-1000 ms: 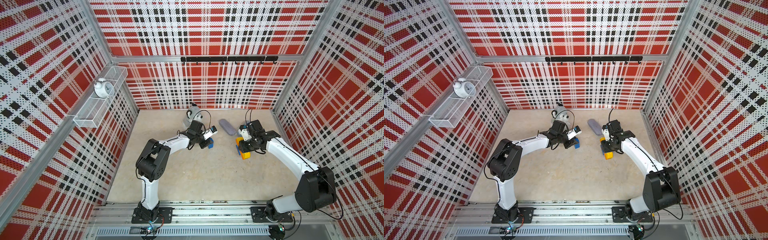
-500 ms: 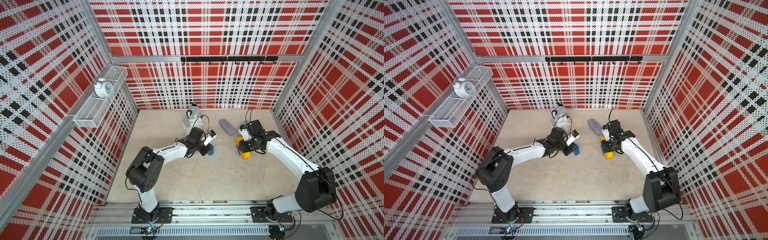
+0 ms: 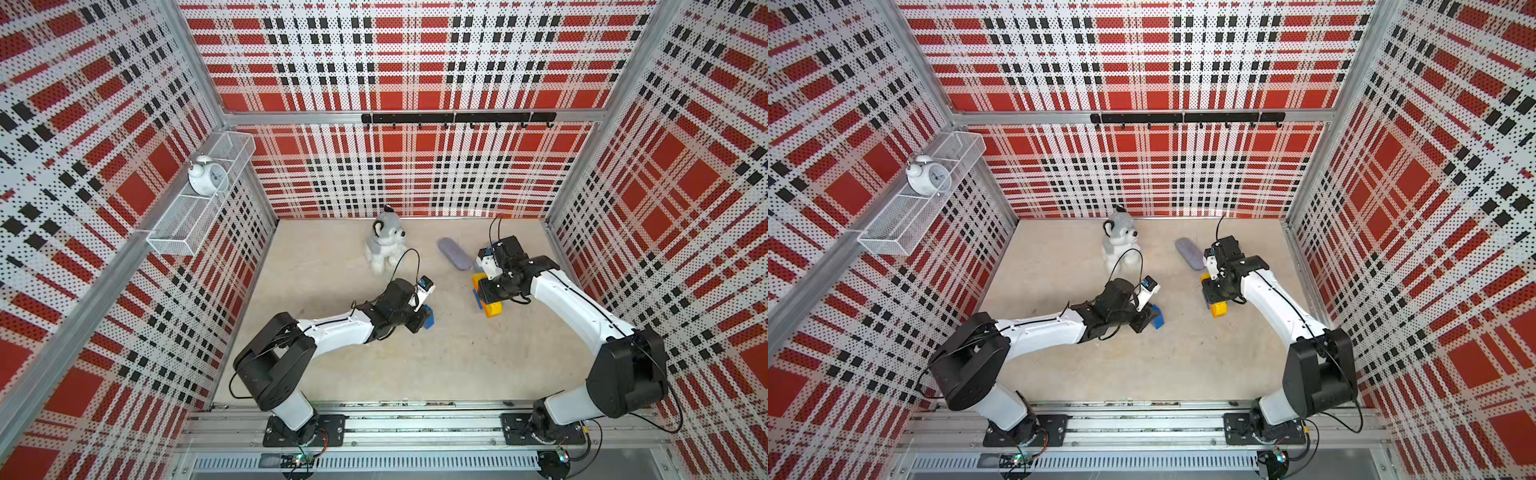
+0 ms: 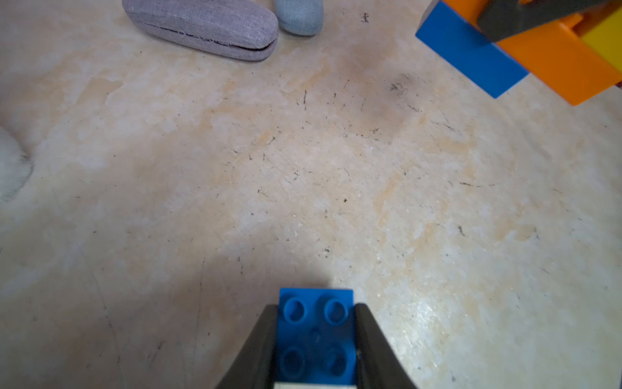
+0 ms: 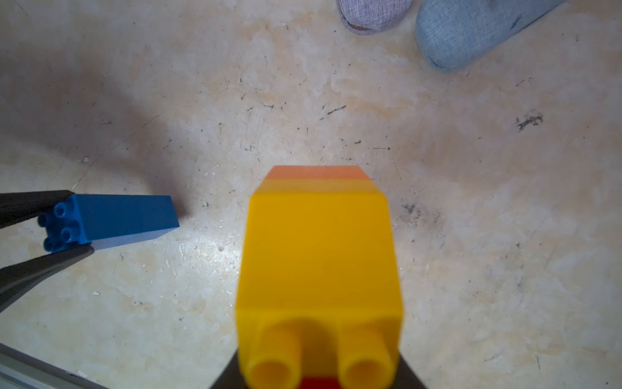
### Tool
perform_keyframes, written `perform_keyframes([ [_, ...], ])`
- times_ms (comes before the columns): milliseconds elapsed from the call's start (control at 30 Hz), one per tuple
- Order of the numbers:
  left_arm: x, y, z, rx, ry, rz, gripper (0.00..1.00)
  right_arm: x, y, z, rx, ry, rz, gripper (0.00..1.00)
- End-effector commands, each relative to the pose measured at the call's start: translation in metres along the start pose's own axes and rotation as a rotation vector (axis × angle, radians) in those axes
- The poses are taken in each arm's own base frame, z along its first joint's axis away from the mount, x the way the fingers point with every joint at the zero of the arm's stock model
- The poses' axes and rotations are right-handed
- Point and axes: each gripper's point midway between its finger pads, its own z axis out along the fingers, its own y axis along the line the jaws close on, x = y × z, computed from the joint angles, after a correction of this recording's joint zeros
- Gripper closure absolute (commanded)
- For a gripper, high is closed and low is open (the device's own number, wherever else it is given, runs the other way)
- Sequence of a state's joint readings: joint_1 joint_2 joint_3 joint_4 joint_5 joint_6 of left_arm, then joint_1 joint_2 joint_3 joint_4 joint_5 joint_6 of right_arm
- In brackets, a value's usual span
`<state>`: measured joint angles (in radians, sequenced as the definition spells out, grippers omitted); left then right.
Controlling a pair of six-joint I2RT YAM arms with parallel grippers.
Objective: Assemble a fork with lego
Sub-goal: Adjust the lego brick at the center of the board, then assemble the lego brick with the lego brick.
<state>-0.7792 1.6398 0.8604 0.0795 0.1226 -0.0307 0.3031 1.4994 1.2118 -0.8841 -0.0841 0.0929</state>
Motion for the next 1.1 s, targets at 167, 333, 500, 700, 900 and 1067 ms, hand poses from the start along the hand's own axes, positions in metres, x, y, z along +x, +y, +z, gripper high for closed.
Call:
perform_keyframes([
  [167,-0.008,-0.006,0.007,-0.010,-0.016,0.028,0.44,-0.002,0.003,0.000,0.024,0.027,-0.039,0.83],
  [333,-0.014,-0.017,0.002,0.037,-0.017,0.038,0.30,-0.006,0.009,-0.003,0.012,0.028,-0.068,0.82],
  [500,-0.049,-0.018,-0.041,0.075,-0.147,0.053,0.20,-0.013,0.024,-0.013,0.017,0.051,-0.137,0.82],
  [700,-0.072,0.021,-0.128,-0.058,-0.381,0.089,0.02,-0.021,0.068,-0.016,-0.044,0.063,-0.252,0.82],
  [900,-0.050,0.049,-0.183,-0.218,-0.490,0.125,0.02,-0.024,0.110,-0.010,-0.056,0.113,-0.354,0.82],
  [1067,-0.026,0.054,-0.195,-0.265,-0.534,0.104,0.02,-0.029,0.132,-0.006,-0.048,0.122,-0.392,0.82],
])
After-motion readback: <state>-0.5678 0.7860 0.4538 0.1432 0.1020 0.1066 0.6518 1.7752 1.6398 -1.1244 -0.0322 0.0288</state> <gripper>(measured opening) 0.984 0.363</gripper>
